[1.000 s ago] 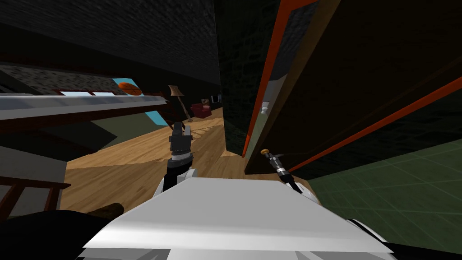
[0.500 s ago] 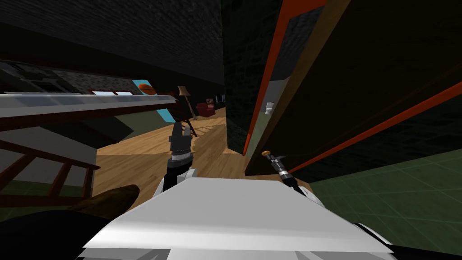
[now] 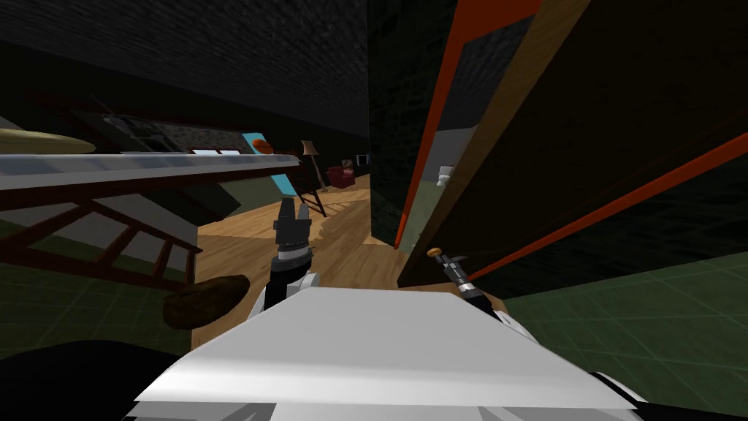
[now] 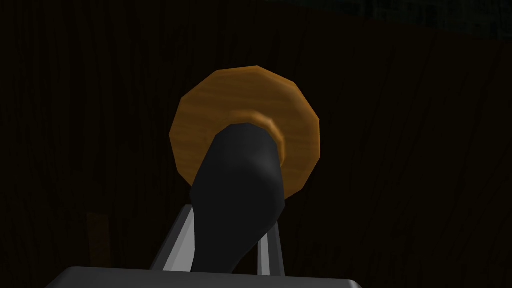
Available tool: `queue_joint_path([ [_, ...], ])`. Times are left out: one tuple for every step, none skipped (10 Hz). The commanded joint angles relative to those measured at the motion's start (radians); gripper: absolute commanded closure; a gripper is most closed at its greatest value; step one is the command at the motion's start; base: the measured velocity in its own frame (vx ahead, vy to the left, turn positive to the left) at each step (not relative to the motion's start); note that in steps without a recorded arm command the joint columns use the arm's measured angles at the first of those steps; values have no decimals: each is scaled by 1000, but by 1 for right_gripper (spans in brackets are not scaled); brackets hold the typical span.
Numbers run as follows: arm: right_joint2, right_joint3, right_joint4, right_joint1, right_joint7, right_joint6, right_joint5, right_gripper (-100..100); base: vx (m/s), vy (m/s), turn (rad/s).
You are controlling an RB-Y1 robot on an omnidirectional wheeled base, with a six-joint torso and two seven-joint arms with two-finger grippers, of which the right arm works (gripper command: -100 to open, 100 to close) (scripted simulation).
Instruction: Pull the door open
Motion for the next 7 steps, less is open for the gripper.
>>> queue_joint_path([
  [-12, 4, 6, 13, -8, -29, -1, 100, -201, -106, 174],
  [-7, 5, 4, 9, -7, -15, 0, 100, -87, -46, 38],
  [-10, 9, 15, 16, -11, -35, 0, 100, -133, -49, 172],
  [-11, 9, 17, 17, -12, -40, 0, 100, -160, -97, 182],
  [-14, 10, 23, 20, -13, -50, -1, 100, -183, -95, 160],
  [-16, 11, 30, 23, -15, -62, -2, 100, -210, -105, 178],
  [-19, 12, 37, 26, -16, -74, -3, 100, -207, -99, 206],
])
